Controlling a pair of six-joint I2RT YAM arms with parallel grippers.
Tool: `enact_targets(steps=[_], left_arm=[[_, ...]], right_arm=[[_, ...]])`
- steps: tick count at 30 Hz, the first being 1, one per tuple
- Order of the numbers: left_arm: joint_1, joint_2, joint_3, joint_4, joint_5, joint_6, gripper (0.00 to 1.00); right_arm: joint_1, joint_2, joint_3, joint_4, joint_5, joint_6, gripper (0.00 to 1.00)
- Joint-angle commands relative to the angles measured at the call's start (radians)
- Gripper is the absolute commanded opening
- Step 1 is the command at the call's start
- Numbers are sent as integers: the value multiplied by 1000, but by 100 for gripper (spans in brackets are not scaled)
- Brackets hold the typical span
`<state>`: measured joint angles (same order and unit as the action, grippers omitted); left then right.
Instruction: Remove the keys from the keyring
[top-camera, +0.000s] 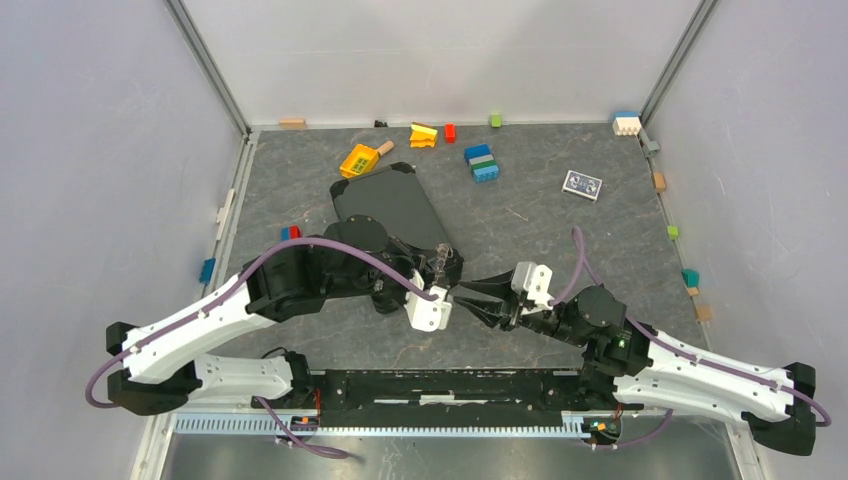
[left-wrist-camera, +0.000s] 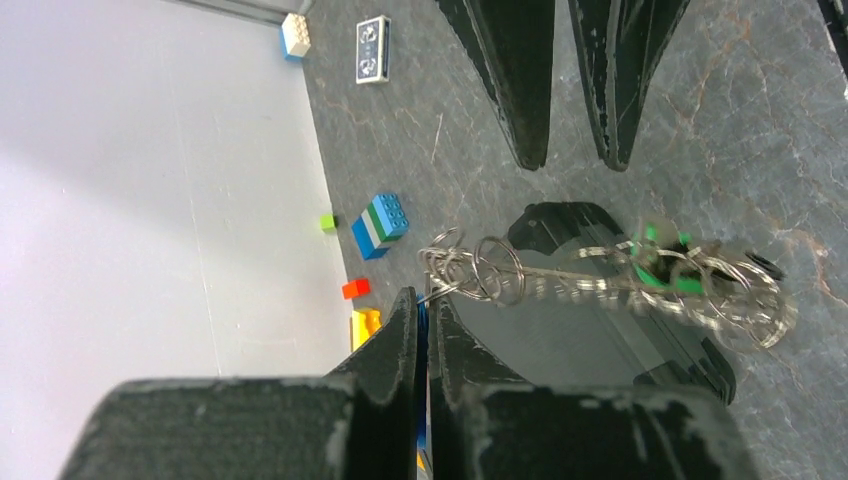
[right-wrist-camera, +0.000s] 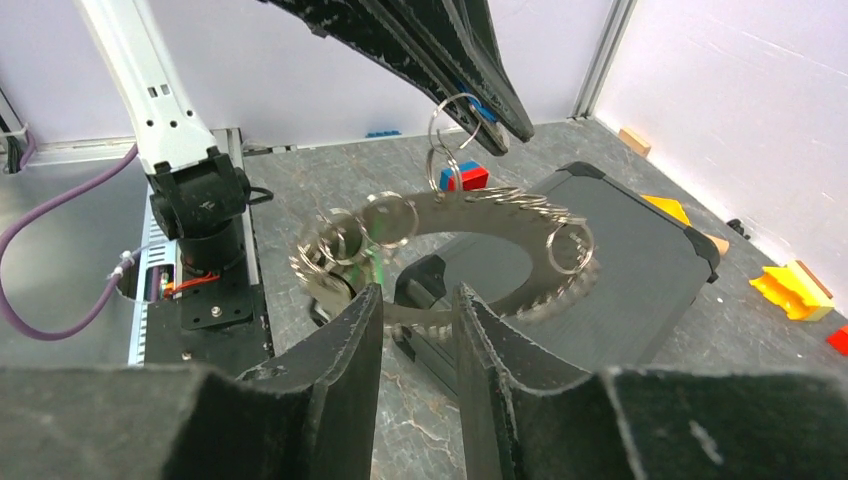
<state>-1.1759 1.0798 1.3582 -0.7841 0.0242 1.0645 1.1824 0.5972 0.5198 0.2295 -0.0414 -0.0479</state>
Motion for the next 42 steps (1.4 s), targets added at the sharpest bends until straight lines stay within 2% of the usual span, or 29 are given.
enact_targets(steps=[1,12,18,24,32,37,42], left_arm=[[-8,-12,12,94,68,38,2],[-8,-20,0,95,143,15,2],[-8,-77,-58,173,215,3,2],[-8,-143,-125,246,294,9,2],[-7,-181,-172,258,344,21,2],[-8,-189,-193,258,353,12,2],[-7,-201,-220,271,344,0,2]], right_arm=[[-2,-3,36,-9,33,-18,36],[-1,4,14,74,11,-25,35],[-1,2,10,104,-21,-7,34],[-1,-7,7,108,-154,-32,33],[-1,-2,17,54,-316,-144,34],[0,0,25,12,-310,-187,35],[-1,-30,5,6,-222,-231,35]])
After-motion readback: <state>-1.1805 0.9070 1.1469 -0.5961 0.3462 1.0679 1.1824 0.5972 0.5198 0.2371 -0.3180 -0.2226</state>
